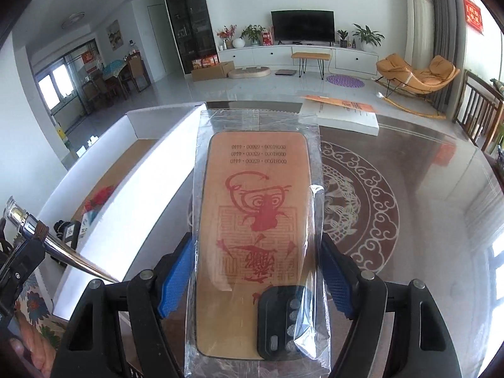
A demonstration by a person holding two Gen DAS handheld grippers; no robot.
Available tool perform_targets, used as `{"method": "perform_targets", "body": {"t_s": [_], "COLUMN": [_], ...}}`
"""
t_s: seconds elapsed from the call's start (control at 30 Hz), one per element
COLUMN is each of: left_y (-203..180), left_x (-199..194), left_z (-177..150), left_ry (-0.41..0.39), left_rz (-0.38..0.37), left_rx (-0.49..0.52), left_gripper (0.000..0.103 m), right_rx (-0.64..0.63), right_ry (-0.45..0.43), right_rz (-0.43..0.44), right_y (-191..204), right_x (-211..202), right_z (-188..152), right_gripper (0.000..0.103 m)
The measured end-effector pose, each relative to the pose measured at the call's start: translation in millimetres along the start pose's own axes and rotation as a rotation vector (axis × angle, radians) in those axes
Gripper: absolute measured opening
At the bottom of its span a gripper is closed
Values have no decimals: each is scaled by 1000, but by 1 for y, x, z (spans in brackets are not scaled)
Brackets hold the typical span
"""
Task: Organize objects
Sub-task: 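Carry the tube and phone case into the cardboard bin and open both grippers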
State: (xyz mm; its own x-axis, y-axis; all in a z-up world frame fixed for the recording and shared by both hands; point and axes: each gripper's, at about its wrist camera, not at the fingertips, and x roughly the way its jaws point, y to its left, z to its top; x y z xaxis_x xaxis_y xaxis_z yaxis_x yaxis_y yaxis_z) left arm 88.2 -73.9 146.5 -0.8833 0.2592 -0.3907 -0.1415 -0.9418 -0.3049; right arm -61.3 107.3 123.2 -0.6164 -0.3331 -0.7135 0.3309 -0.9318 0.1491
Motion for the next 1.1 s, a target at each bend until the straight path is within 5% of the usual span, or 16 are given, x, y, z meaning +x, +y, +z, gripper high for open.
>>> {"method": "perform_targets", "body": {"t_s": [0.17, 0.43, 0.53, 0.57, 0.7, 0.83, 0.97, 1.1], "left_y": [57, 201, 232, 236, 234, 209, 153, 78], "left_x": [-34, 24, 42, 42, 24, 20, 20, 36], "left_z": [36, 29, 15, 12, -1, -5, 0, 10], "left_ry": [16, 379, 469, 472, 404, 338, 275, 278], "left_rz": [103, 430, 569, 607, 614, 568, 446, 245], "left_rx": [-68, -193, -215, -214, -232, -235, -147, -24], "left_gripper": [27, 30, 62, 70, 73, 73, 73, 77], "right_rx": [-67, -172, -169, -158, -102, -122, -148, -52], "right_ry": [-7, 122, 200, 195, 94, -46, -35, 51], "right_rz": [174, 368, 422, 414, 403, 226, -65, -241], "right_y": [92, 228, 245, 241, 196, 128, 31, -68], "right_x": [8, 79, 111, 115, 105, 83, 80, 74], "right_z": [32, 43, 32, 28, 14, -7, -47, -81], "right_gripper": [76, 77, 81, 81, 87, 99, 100, 100]}}
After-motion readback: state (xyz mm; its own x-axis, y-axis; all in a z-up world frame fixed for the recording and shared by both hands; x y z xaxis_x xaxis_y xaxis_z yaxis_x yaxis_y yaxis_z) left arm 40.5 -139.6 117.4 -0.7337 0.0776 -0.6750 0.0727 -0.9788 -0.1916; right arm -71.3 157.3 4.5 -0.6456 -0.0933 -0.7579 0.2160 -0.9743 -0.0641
